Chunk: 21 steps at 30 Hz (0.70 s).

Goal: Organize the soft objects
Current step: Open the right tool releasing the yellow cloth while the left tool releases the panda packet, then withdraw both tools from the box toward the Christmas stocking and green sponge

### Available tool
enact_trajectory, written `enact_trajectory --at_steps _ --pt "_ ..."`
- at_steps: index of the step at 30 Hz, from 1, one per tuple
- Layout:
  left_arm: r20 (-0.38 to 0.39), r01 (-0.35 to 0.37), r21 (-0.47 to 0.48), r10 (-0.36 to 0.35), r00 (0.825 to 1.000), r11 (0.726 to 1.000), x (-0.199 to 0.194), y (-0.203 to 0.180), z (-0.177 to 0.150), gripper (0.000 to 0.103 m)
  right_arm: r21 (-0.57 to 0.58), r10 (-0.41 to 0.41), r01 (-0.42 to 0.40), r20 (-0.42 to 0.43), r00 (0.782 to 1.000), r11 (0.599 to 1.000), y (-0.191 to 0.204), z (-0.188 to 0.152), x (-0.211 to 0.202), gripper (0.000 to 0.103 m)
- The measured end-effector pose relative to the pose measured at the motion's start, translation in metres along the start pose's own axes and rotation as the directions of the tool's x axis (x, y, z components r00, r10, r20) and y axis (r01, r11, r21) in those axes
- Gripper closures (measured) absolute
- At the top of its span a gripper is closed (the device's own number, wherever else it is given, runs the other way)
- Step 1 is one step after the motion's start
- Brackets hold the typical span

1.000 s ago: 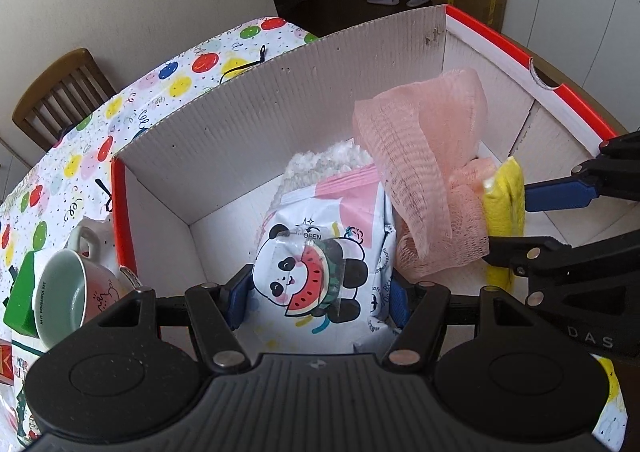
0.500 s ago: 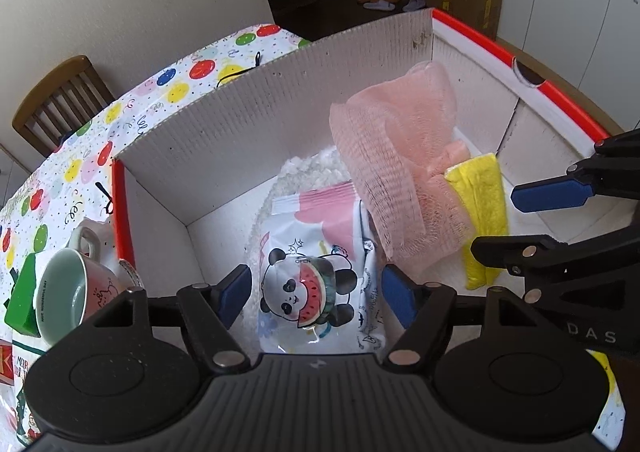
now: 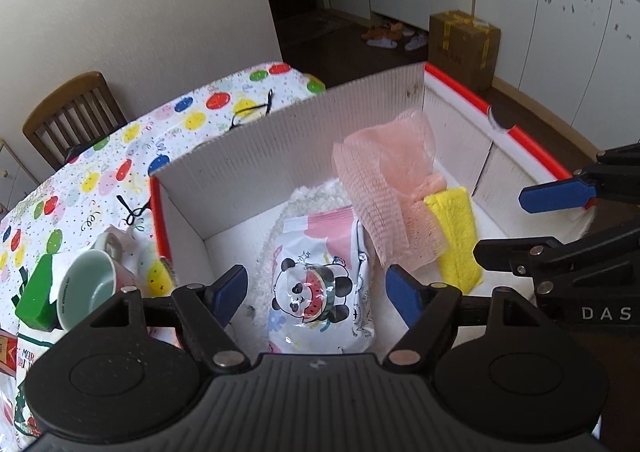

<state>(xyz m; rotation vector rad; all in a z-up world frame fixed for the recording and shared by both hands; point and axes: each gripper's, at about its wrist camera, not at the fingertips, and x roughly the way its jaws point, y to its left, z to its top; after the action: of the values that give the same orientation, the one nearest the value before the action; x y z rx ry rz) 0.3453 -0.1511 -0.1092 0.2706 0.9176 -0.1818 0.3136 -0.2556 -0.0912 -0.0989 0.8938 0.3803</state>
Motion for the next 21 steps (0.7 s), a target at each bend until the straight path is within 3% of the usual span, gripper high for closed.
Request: enact_trajectory --at_steps 16,21 --pt "0.124 0.035 -0.064 -0.027 0.992 0.997 -0.068 0.022 -0.023 0.027 0.021 0.020 -0.022 0.108 0.994 1.000 0.025 -0.002 -0.043 0.044" --pt "0.171 0.043 -0.095 -0.026 0.985 0.995 -0.091 0.038 -0.032 0.020 0.017 0.032 -0.034 0.149 0.988 0.999 0.044 -0.001 -0.057 0.040"
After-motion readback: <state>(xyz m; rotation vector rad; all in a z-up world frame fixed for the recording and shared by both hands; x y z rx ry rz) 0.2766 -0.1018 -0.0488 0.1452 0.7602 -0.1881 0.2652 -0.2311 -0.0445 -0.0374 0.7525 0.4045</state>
